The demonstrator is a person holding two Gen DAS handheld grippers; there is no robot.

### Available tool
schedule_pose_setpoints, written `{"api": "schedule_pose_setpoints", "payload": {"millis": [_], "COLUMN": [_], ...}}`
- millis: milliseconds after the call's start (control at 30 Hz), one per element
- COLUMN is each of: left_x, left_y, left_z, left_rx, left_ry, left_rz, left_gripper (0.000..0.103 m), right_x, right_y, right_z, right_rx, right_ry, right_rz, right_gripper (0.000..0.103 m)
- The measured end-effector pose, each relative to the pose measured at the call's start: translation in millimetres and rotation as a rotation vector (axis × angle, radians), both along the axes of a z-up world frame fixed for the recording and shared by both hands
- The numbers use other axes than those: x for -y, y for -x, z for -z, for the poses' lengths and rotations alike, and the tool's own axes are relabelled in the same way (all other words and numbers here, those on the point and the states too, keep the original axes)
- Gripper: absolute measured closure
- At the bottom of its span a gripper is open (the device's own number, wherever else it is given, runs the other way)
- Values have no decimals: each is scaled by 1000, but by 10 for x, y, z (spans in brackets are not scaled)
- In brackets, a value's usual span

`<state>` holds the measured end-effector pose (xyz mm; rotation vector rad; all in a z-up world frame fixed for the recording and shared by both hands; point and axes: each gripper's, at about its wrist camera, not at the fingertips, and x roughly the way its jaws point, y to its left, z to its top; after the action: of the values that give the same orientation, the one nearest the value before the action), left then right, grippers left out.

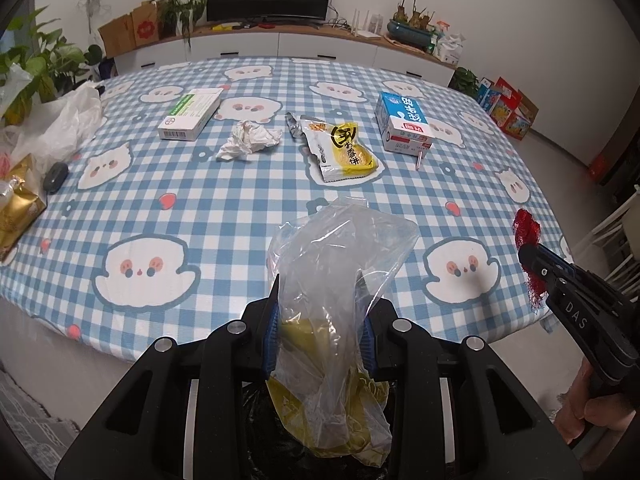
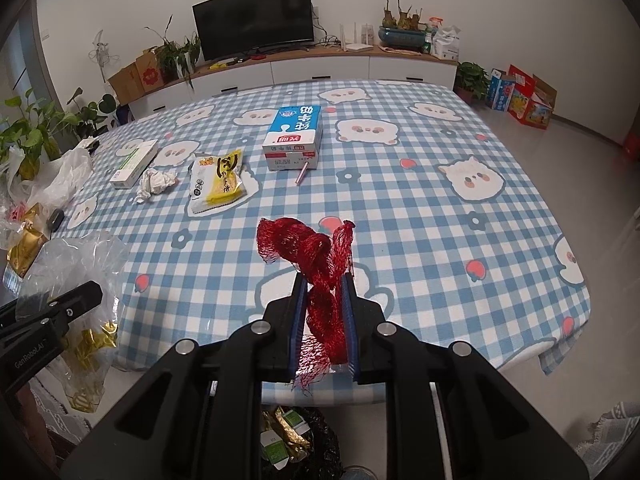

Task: Collect trash
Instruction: 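Lift the clear bag and red net and carry both over the black bin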

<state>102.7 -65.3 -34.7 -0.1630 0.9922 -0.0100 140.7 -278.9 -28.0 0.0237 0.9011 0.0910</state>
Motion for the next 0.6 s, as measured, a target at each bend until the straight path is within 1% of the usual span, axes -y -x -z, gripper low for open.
{"api": "schedule_pose_setpoints", "payload": {"millis": [267, 600], "left_x": [-48, -61], "left_y": [288, 630], "left_z": [6, 141], "left_rx": [6, -14], "left_ry": [-2, -5], "left_rz": [-3, -7], "left_gripper": [72, 72], "right_x": [12, 42], "right_y": [272, 634], "right_z": [83, 290], "right_rx": [-6, -30], "right_ry": [2, 8], "right_rz": [-2, -3], "right_gripper": [87, 87]}}
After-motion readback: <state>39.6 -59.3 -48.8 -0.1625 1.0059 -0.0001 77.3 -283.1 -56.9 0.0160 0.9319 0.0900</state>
